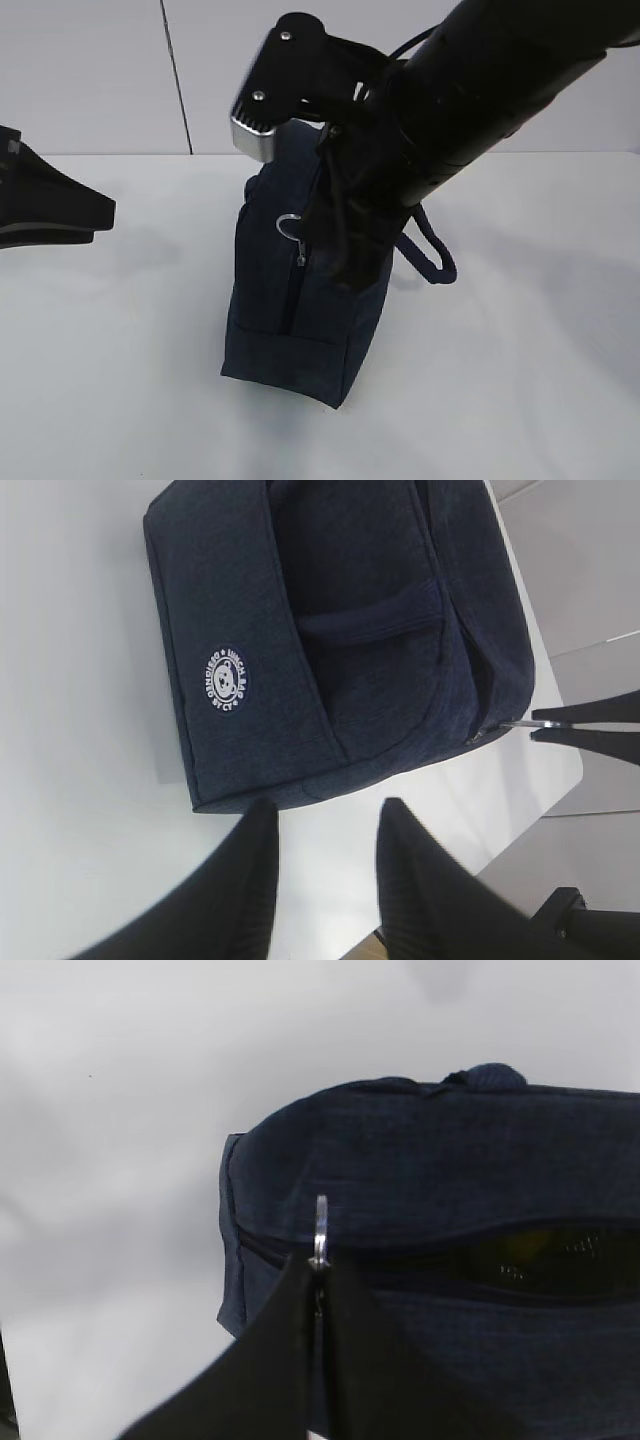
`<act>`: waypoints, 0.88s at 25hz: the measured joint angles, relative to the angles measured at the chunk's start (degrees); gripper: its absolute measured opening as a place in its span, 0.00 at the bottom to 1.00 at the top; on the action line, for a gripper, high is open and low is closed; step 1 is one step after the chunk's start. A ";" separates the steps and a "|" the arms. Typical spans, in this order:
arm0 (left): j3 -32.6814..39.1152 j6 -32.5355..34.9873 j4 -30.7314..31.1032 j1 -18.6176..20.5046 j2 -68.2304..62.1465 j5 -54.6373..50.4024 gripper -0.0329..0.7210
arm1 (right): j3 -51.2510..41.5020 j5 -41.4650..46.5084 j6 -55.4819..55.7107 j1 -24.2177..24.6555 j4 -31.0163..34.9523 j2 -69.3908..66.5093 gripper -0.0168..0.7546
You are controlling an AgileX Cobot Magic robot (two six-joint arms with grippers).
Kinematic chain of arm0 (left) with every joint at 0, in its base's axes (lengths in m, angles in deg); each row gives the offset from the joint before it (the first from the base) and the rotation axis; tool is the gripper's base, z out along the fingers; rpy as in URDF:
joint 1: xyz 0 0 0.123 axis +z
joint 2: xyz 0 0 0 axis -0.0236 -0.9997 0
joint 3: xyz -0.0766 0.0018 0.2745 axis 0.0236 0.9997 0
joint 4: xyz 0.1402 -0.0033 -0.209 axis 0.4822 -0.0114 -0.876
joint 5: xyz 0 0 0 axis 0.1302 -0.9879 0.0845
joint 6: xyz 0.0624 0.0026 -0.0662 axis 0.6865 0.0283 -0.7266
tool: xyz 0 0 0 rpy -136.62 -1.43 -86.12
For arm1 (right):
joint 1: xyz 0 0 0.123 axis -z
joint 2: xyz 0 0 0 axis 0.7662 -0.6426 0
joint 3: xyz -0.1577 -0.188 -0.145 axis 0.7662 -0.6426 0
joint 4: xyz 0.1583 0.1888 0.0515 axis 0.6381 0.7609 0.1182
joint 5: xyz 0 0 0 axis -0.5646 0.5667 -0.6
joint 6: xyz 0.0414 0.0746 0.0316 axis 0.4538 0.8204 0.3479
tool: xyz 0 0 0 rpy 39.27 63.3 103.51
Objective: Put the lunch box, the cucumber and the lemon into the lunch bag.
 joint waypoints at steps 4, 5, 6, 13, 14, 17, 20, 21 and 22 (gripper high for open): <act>0.00 0.00 -0.08 0.00 0.00 0.00 0.36 | 0.49 0.55 -0.37 0.52 0.25 -1.07 0.03; 0.00 0.00 -0.08 0.00 0.00 0.00 0.36 | 0.49 0.55 -0.42 0.63 0.33 -1.59 0.03; 0.00 0.00 -0.08 0.00 0.00 0.00 0.36 | 0.58 0.55 -0.52 0.74 0.33 -2.23 0.03; 0.00 0.00 -0.50 0.00 0.00 0.00 0.36 | 4.23 1.90 -0.80 0.73 0.47 -3.74 0.03; 0.00 0.00 -0.50 0.00 0.00 0.00 0.36 | 4.76 2.12 -0.80 0.85 0.47 -3.76 0.03; 0.00 0.00 -0.63 0.00 0.00 0.00 0.36 | 5.24 2.37 -0.80 1.05 0.60 -3.99 0.03; 0.00 0.00 -0.66 0.00 0.00 0.00 0.36 | 5.46 2.60 -0.80 1.73 1.11 -4.59 0.03; 0.00 0.00 -0.66 0.00 0.00 0.00 0.36 | 5.46 2.60 -0.80 1.98 1.22 -4.83 0.03; 0.00 0.00 -0.66 0.00 0.00 0.00 0.36 | 5.51 2.70 -0.80 2.07 1.33 -4.95 0.03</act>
